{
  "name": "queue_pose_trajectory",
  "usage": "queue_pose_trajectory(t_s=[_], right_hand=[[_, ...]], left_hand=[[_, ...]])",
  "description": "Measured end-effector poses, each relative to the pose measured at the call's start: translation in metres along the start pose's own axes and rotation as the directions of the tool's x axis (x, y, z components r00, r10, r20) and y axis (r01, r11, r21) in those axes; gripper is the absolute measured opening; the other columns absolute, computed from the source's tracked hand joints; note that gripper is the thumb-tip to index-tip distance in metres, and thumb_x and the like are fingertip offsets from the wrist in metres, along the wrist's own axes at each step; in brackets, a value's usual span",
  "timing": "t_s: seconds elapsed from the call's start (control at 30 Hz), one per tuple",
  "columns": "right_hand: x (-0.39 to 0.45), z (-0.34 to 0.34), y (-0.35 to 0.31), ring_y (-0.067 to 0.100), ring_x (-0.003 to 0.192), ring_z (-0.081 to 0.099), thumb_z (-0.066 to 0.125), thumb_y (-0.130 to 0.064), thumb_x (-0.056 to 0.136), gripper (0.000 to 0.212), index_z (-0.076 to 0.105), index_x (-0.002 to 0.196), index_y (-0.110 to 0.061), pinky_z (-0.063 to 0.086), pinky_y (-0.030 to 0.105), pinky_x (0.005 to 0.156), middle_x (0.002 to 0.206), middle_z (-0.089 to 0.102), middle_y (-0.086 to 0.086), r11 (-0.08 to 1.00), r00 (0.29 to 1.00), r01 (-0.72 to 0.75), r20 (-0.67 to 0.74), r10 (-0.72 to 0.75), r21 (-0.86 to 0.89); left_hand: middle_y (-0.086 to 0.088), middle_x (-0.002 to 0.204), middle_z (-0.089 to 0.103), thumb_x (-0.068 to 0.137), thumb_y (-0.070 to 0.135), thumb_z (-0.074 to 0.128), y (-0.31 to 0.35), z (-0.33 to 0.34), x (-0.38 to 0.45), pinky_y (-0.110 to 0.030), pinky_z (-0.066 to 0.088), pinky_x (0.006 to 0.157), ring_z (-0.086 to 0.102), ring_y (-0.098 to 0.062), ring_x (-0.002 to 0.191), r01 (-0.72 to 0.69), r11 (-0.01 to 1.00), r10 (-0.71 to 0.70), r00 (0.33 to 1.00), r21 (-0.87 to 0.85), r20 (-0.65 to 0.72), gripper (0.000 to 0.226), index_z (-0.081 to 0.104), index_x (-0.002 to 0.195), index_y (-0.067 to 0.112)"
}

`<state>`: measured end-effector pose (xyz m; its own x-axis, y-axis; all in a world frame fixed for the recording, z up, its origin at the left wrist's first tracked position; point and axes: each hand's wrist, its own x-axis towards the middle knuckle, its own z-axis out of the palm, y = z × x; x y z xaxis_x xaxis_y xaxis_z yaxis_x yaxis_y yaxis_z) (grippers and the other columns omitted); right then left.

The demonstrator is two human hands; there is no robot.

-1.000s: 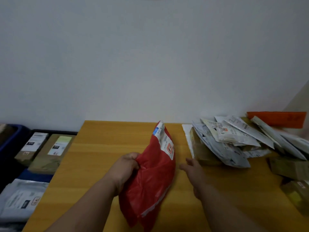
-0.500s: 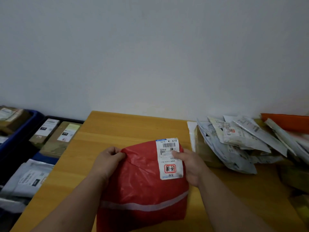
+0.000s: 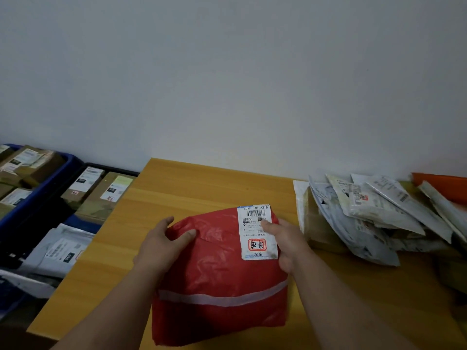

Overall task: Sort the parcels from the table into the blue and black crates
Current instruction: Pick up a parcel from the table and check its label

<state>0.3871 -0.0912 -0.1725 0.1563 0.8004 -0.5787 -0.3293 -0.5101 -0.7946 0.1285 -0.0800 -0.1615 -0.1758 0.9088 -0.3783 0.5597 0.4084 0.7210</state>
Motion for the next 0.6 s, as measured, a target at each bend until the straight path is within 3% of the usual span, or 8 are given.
queue_pose_trajectory(t_s=[0.1,0.17,0.3,0.4,0.5,0.6], right_hand=[[-0.003,0.022,-0.001,0.034,0.086,0.073,0.061,-0.009,0.096,0.009,0.065,0.103,-0.010,0.057,0.057,0.079,0.091,0.076,0.014,0.999,0.999,0.011,0.033,-0.010,-0.047],[-0.007,0.042,0.000,0.038,0.092,0.071,0.062,-0.009,0.095,0.012,0.065,0.107,-0.007,0.054,0.061,0.086,0.096,0.075,0.018,0.993,0.997,0.030,0.072,-0.022,-0.114],[-0.017,0.098,0.009,0.042,0.092,0.070,0.065,-0.009,0.093,0.010,0.066,0.103,-0.008,0.054,0.061,0.087,0.094,0.075,0.019,0.969,0.988,0.089,0.144,-0.056,-0.230],[-0.024,0.149,0.022,0.041,0.088,0.072,0.066,-0.012,0.092,0.007,0.067,0.099,-0.010,0.057,0.058,0.083,0.090,0.076,0.016,0.942,0.981,0.134,0.172,-0.084,-0.307],[-0.027,0.204,0.036,0.035,0.079,0.073,0.066,-0.017,0.093,0.005,0.068,0.095,-0.013,0.060,0.051,0.077,0.085,0.076,0.013,0.900,0.975,0.187,0.183,-0.123,-0.394],[-0.029,0.259,0.050,0.036,0.078,0.073,0.064,-0.024,0.095,0.013,0.068,0.095,-0.011,0.059,0.050,0.074,0.085,0.076,0.014,0.871,0.968,0.228,0.199,-0.154,-0.436]], left_hand=[[0.002,0.148,0.041,0.071,0.083,0.052,0.005,-0.016,-0.001,-0.053,0.022,0.113,0.036,-0.025,0.137,-0.098,0.903,0.115,0.993,0.418,-0.016,0.083,0.028,0.144,0.053],[0.005,0.151,0.037,0.074,0.081,0.050,0.010,-0.026,0.000,-0.054,0.012,0.115,0.031,-0.022,0.141,-0.177,0.856,0.188,0.982,0.486,0.025,0.080,0.024,0.145,0.055],[0.014,0.145,0.041,0.074,0.075,0.059,-0.002,-0.049,0.007,-0.054,0.008,0.118,0.036,-0.012,0.137,-0.340,0.866,0.275,0.936,0.366,0.219,0.078,0.025,0.142,0.059],[0.020,0.128,0.056,0.064,0.080,0.064,-0.029,-0.080,0.017,-0.046,0.036,0.110,0.053,-0.008,0.122,-0.342,0.919,0.272,0.910,0.196,0.313,0.079,0.029,0.133,0.069],[0.029,0.105,0.068,0.075,0.057,0.073,-0.056,-0.121,0.024,-0.035,0.049,0.097,0.062,0.002,0.104,-0.338,0.938,0.306,0.912,0.076,0.273,0.048,0.049,0.113,0.073],[0.023,0.092,0.072,0.089,0.038,0.068,-0.078,-0.163,0.032,-0.032,0.054,0.085,0.066,0.000,0.090,-0.305,0.947,0.286,0.942,0.095,0.172,0.025,0.067,0.111,0.051]])
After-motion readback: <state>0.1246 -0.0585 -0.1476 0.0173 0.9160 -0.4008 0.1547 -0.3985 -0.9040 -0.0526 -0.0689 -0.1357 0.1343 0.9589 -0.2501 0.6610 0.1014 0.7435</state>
